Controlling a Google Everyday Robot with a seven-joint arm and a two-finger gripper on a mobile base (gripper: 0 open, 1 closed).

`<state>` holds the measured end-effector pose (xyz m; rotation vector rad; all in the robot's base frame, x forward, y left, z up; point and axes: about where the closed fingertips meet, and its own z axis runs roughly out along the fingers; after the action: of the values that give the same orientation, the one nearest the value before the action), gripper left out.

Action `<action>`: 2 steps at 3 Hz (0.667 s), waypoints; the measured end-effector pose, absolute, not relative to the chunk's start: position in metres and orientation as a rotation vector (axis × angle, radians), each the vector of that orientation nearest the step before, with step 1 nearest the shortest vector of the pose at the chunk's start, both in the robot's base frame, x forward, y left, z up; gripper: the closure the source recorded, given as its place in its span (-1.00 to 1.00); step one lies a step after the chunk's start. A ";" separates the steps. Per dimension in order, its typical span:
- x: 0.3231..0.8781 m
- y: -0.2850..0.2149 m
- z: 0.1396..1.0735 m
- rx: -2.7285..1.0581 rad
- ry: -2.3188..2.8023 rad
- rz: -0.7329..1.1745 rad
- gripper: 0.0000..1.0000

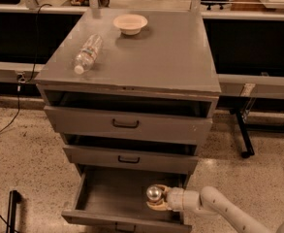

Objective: Place orange can into bottom drawer

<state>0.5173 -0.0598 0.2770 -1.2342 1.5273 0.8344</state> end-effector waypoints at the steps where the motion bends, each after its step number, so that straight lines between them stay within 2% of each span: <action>1: 0.517 -0.058 0.277 -1.235 1.525 0.839 -0.44; 2: 0.516 -0.055 0.277 -1.236 1.523 0.843 -0.90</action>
Offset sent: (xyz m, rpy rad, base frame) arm -0.0005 0.0021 -0.0002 0.0019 0.0009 0.0028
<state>0.5161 -0.0552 0.2766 -1.2358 1.5233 0.8431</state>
